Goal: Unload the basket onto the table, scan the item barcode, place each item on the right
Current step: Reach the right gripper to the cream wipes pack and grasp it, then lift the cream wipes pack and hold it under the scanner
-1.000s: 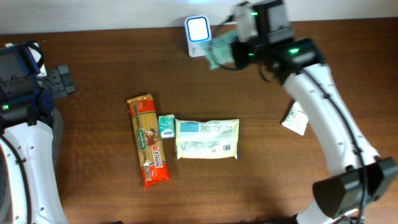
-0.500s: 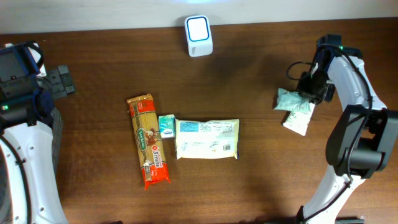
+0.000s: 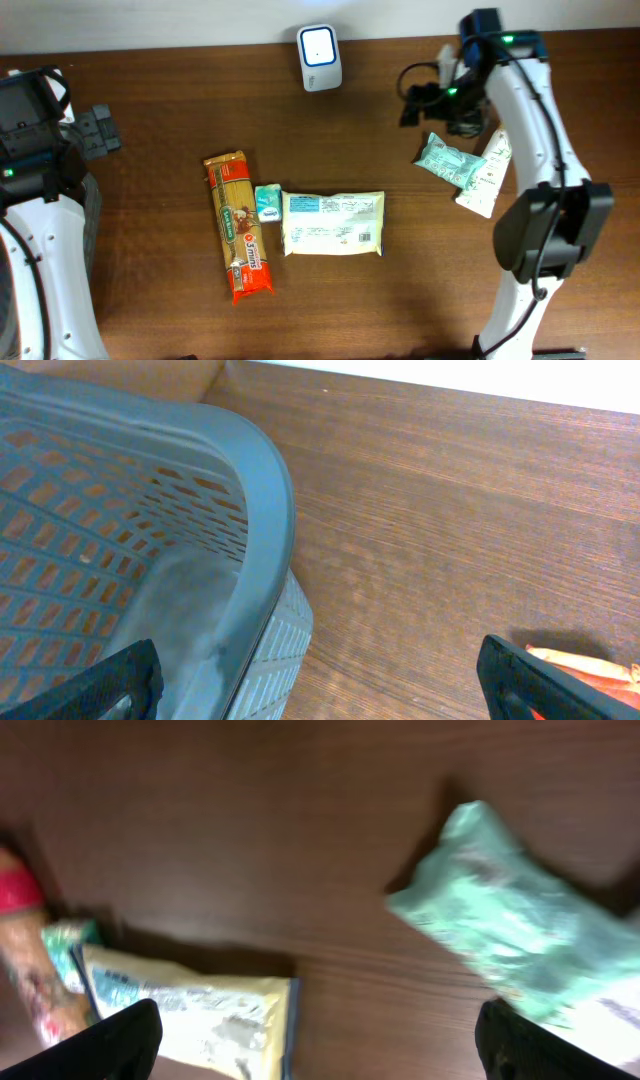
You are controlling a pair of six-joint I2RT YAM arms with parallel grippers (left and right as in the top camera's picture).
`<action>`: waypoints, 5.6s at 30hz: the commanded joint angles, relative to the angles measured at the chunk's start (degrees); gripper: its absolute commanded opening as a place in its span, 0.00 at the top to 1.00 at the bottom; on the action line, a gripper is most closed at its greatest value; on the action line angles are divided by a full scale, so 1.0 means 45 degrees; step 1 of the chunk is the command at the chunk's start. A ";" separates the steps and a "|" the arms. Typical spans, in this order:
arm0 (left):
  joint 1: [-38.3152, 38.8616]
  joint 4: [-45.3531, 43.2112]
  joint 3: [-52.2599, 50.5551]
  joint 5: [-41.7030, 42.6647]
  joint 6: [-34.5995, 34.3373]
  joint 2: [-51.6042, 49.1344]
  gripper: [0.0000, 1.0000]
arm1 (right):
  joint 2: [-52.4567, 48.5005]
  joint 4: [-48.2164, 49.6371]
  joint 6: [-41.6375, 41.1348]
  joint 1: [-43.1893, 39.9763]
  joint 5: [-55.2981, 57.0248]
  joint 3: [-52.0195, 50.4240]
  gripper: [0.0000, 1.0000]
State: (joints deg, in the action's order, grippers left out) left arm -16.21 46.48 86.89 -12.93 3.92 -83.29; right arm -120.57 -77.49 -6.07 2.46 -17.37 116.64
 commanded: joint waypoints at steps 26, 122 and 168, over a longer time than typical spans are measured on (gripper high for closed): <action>-0.0058 -0.0019 0.0039 -0.0044 0.0204 0.0131 0.01 | 0.0015 0.5756 0.3211 0.6975 0.5867 -0.6402 0.77; -0.0058 -0.0019 0.0039 -0.0044 0.0204 0.0131 0.01 | -0.0792 0.5731 -0.0209 0.3706 0.1292 -0.9112 0.27; -0.0058 -0.0019 0.0039 -0.0044 0.0204 0.0131 0.01 | -0.0447 2.6010 1.7777 0.4828 0.9821 -0.5605 0.96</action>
State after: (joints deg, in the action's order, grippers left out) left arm -16.21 46.46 86.89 -12.91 3.92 -83.13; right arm -116.95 30.28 56.77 22.94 23.40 90.63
